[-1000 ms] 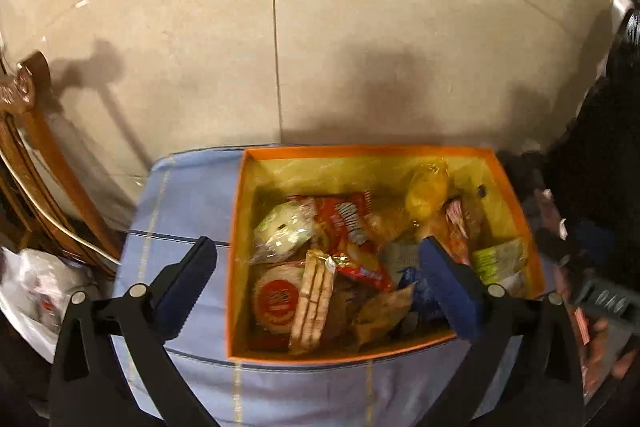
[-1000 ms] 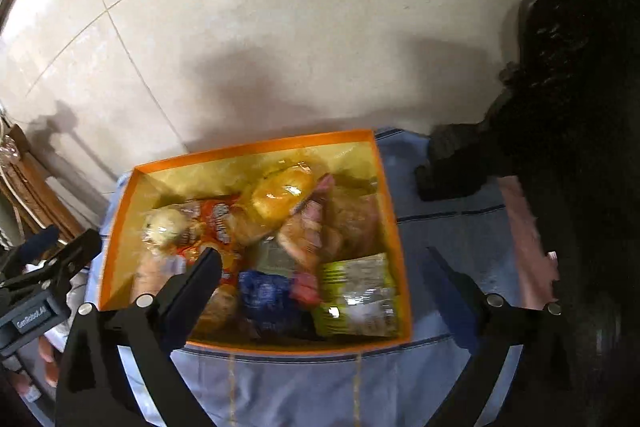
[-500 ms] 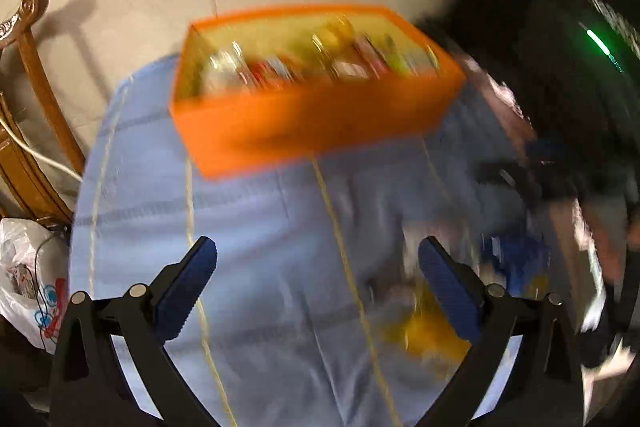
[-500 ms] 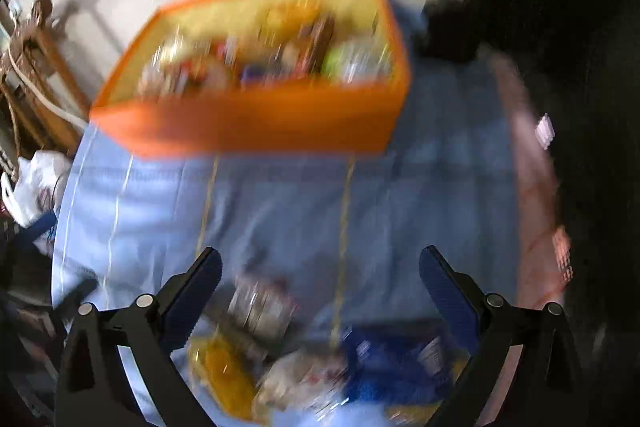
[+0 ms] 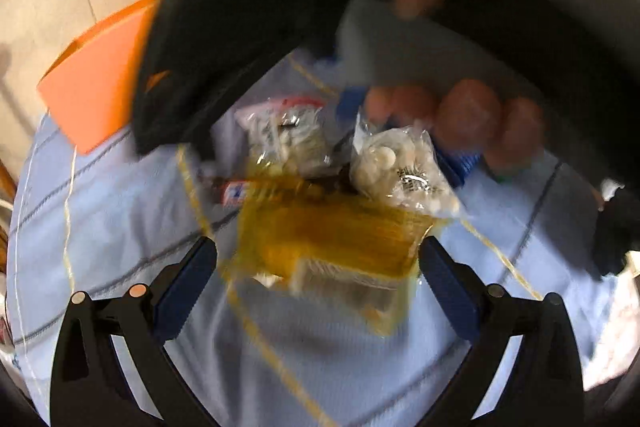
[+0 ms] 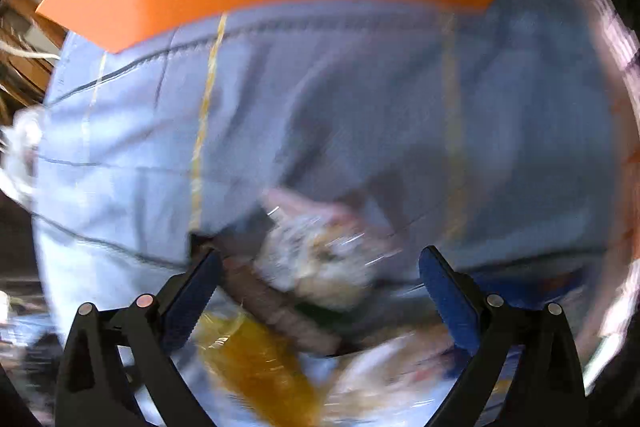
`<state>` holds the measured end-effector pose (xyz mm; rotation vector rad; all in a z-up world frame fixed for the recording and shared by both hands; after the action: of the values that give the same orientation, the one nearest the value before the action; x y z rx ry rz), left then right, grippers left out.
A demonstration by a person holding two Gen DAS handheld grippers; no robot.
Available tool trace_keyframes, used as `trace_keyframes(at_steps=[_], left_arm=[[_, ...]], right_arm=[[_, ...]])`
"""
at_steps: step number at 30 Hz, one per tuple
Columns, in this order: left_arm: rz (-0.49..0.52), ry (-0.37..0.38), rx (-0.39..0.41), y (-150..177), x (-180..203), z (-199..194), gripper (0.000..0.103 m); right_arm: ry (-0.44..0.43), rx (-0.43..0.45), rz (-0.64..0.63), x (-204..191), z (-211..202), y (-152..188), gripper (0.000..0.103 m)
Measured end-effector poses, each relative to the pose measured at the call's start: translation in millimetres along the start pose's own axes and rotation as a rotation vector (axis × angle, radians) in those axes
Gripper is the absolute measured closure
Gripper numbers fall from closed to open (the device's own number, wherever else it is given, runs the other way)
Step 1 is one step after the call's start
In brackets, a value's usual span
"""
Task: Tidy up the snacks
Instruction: 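Grasp the yellow bread bag with the left tool while the right tool grasps the white snack bag, then drop the bread bag into the orange box while the right tool drops the white bag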
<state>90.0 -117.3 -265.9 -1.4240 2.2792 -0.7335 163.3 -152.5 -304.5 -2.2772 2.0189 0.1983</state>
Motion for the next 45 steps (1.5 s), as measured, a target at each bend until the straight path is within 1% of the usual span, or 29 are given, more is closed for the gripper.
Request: trace_keyframes(at_steps=[1, 2, 3, 5, 6, 7, 8, 9, 11, 13, 15, 17, 19, 21, 23, 24, 26, 27, 30, 31, 33, 34, 35, 36, 37, 39, 41, 43, 45], left_arm=[[-0.033, 0.017, 0.015, -0.5, 1.3, 8.5, 0.004], [-0.061, 0.029, -0.001, 1.3, 0.8, 15.3, 0.004], [-0.111, 0.048, -0.044, 7.1, -1.0, 26.8, 0.004], [-0.127, 0.055, -0.009, 7.3, -1.0, 27.0, 0.005], [-0.120, 0.049, -0.014, 8.9, 0.1, 27.5, 0.009], [-0.090, 0.036, -0.004, 8.1, 3.0, 26.2, 0.031], [-0.066, 0.022, -0.007, 7.9, 4.6, 26.4, 0.035], [-0.070, 0.038, -0.017, 8.1, 5.0, 26.6, 0.037], [-0.088, 0.083, -0.043, 8.3, 4.7, 23.1, 0.045], [-0.077, 0.085, -0.040, 13.3, 0.7, 13.9, 0.047], [-0.028, 0.055, -0.045, 21.8, -7.6, 2.9, 0.047], [-0.026, 0.056, -0.035, 32.3, -13.6, -18.4, 0.047], [-0.035, 0.050, -0.016, 32.7, -25.7, -37.6, 0.047], [-0.030, 0.023, -0.003, 26.2, -33.8, -51.3, 0.047], [-0.047, 0.004, 0.018, 8.9, -42.5, -66.3, 0.047], [-0.068, 0.004, 0.039, -2.9, -51.1, -72.4, 0.047], [-0.105, -0.021, 0.071, -28.8, -67.2, -79.2, 0.047], [-0.107, -0.056, 0.073, -43.2, -77.2, -78.2, 0.047], [-0.134, -0.163, 0.084, -84.6, -111.0, -78.0, 0.047], [-0.177, -0.197, 0.108, -106.1, -126.9, -81.9, 0.047], [-0.214, -0.284, 0.149, -137.0, -147.8, -88.1, 0.047], [-0.233, -0.316, 0.177, -153.2, -158.8, -93.3, 0.047], [-0.273, -0.337, 0.180, -169.3, -170.5, -94.1, 0.047], [-0.312, -0.334, 0.168, -179.3, -178.5, -92.3, 0.047], [-0.355, -0.325, 0.153, -188.7, -187.3, -90.0, 0.047], [-0.430, -0.328, 0.111, -201.8, -204.2, -83.4, 0.047], [-0.486, -0.315, 0.076, -208.9, -223.9, -82.4, 0.047], [-0.502, -0.316, 0.046, -214.8, -230.4, -75.3, 0.047], [-0.519, -0.293, 0.027, -218.6, -230.3, -67.7, 0.047]], right_arm=[[-0.006, 0.000, -0.018, -1.5, 3.7, -2.2, 0.004], [-0.011, 0.014, -0.013, 0.0, 4.0, -5.1, 0.004], [-0.019, 0.021, 0.011, 3.0, 3.2, -6.9, 0.006], [0.002, 0.058, 0.053, 13.6, -6.1, -13.9, 0.033], [-0.011, 0.076, 0.046, 15.1, -10.1, -17.7, 0.051], [-0.064, 0.064, 0.039, 13.5, -9.8, -18.1, 0.053], [-0.077, 0.045, 0.048, 15.4, -7.8, -15.5, 0.053], [-0.083, 0.046, 0.046, 15.7, -8.1, -14.8, 0.054], [-0.096, 0.059, 0.050, 16.6, -12.7, -10.1, 0.058], [-0.094, 0.082, 0.034, 20.4, -21.5, -8.3, 0.060], [-0.093, 0.117, 0.025, 26.8, -31.4, -5.9, 0.060], [-0.111, 0.155, 0.031, 26.0, -46.7, -7.8, 0.060], [-0.139, 0.186, 0.019, 24.3, -65.0, -11.1, 0.060], [-0.128, 0.225, 0.008, 23.6, -83.7, -13.0, 0.060], [-0.137, 0.269, -0.003, 19.8, -105.3, -17.8, 0.060], [-0.111, 0.291, -0.012, 19.4, -116.0, -21.4, 0.060], [0.028, 0.385, -0.048, 26.7, -142.2, -31.7, 0.060], [0.060, 0.423, -0.040, 28.5, -154.1, -35.7, 0.060], [0.026, 0.473, -0.023, 25.0, -181.6, -46.2, 0.060], [0.082, 0.530, -0.020, 24.3, -196.9, -53.4, 0.060], [0.192, 0.620, -0.018, 36.4, -224.2, -60.1, 0.060], [0.171, 0.629, -0.013, 36.2, -229.3, -62.6, 0.060], [0.123, 0.628, -0.001, 34.9, -231.9, -65.8, 0.060], [0.086, 0.623, 0.011, 32.3, -233.0, -70.0, 0.060], [0.089, 0.638, 0.017, 32.5, -237.6, -75.7, 0.060], [0.149, 0.676, 0.012, 32.7, -246.6, -85.5, 0.060], [0.144, 0.681, 0.002, 29.8, -248.9, -95.0, 0.060], [0.149, 0.685, 0.003, 32.6, -251.1, -101.5, 0.060], [0.157, 0.691, 0.001, 31.5, -251.0, -113.4, 0.060]])
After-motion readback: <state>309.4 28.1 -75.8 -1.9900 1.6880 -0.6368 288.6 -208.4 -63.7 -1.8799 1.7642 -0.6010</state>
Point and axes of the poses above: each gripper's, at about its wrist camera, not at the fingertips, and z roughly the way its jaws point, x to its right, y to its underside, the point moved 10 cm from there along z, roughly the way its jaws point, and after that the axes turned 3 degrees about -z, right-handed, at the moved point
